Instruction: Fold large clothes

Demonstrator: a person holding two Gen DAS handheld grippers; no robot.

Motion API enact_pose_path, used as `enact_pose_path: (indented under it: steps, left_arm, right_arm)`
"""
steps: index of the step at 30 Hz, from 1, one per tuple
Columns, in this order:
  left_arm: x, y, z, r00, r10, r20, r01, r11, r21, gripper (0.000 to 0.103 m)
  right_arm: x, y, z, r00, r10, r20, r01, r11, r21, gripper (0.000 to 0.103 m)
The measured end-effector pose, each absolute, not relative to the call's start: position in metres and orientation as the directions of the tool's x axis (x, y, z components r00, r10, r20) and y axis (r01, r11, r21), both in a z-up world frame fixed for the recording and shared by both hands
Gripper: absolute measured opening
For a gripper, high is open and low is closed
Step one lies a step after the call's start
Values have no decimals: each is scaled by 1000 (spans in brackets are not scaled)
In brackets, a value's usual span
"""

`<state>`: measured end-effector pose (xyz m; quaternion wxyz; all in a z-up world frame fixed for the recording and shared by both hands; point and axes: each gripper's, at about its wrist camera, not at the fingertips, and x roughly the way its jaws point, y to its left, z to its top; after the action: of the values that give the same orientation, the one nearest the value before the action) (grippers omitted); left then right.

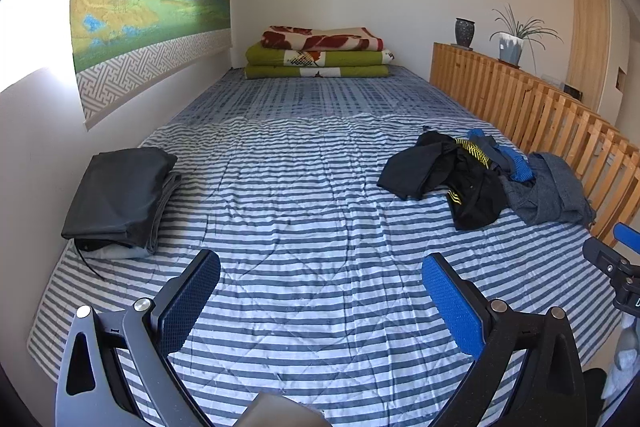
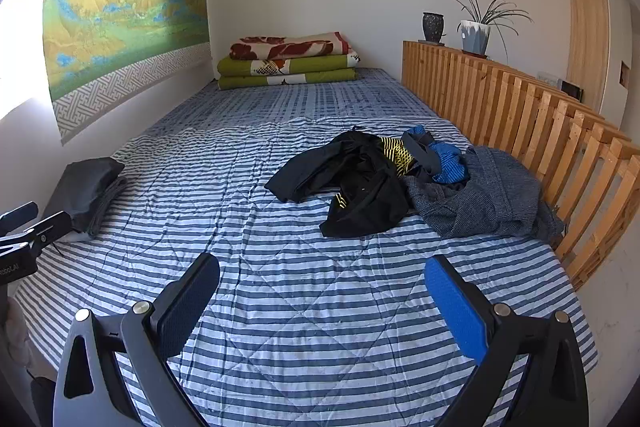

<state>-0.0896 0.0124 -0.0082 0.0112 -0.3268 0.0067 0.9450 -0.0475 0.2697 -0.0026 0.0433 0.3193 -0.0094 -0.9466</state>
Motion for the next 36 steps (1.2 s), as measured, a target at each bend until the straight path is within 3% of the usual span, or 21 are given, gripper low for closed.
enact_pose_path:
  steps: [12, 22, 26, 36]
  left_arm:
    - [-87, 3, -11, -782, 17, -623, -12, -1000, -13, 102]
    - [-126, 0, -45, -766, 41, -641, -28, -999, -30, 102]
    - [-137, 0, -65, -769, -30, -638, 17, -999, 27, 102]
    - [-149, -4, -92, -716, 13, -698, 6, -1000, -25, 102]
  right_arm:
    - [-44, 263, 5, -809, -57, -586, 51, -998, 27, 101]
    - [-72, 246, -19, -802, -6, -597, 23, -1000, -21, 101]
    - [-93, 238, -35, -794, -8, -608, 23, -1000, -18, 101]
    - [-103, 226, -43, -800, -23, -600, 60, -997, -43, 101]
